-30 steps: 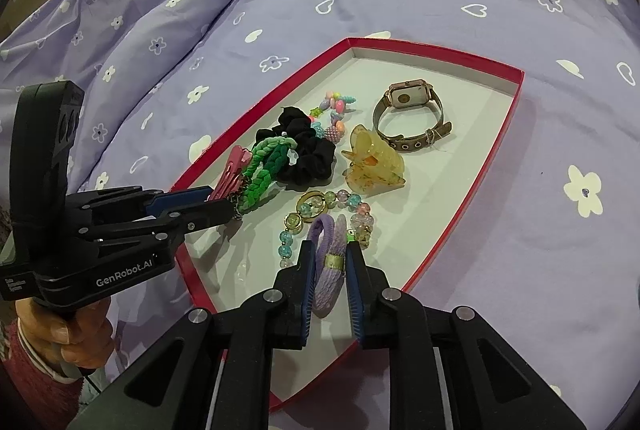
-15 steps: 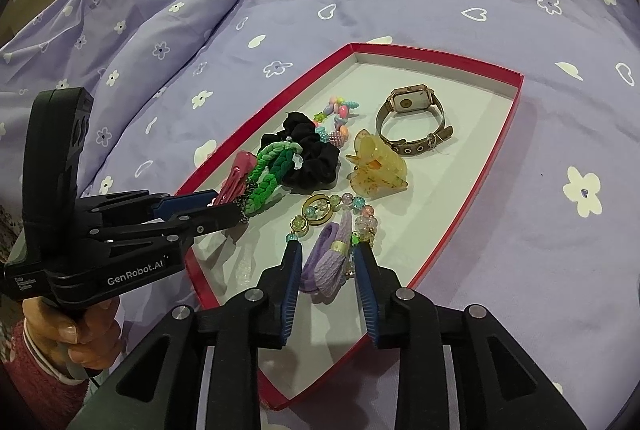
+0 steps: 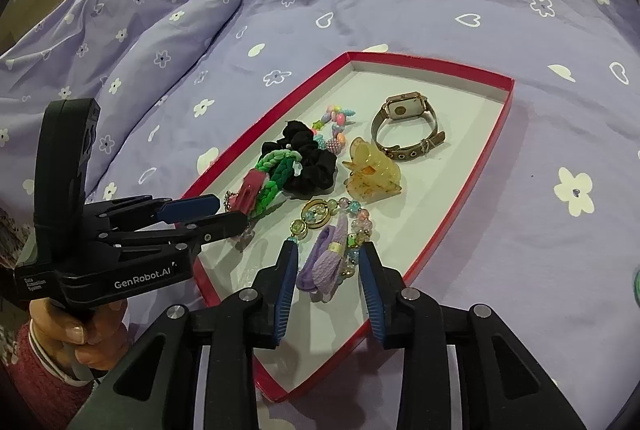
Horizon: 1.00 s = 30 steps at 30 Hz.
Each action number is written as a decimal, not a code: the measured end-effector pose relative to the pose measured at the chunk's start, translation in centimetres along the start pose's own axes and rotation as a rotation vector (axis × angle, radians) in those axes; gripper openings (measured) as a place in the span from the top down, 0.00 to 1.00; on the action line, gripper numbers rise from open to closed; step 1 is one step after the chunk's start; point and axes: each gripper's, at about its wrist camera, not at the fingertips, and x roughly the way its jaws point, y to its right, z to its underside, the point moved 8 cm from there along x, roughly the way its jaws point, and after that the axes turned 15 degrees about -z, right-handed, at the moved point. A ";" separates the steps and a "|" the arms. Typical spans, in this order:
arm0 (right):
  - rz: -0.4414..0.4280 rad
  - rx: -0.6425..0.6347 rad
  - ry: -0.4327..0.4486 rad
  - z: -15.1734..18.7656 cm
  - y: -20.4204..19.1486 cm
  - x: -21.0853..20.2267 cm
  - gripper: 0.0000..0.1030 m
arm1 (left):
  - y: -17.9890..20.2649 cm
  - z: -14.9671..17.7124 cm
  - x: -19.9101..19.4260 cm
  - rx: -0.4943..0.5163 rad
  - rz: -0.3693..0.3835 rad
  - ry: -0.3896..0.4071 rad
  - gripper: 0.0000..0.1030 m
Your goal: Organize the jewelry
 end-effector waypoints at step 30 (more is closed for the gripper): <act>-0.161 0.120 0.359 2.3 -1.9 -8.9 0.16 | -3.9 4.2 -9.7 -0.267 0.100 0.129 0.10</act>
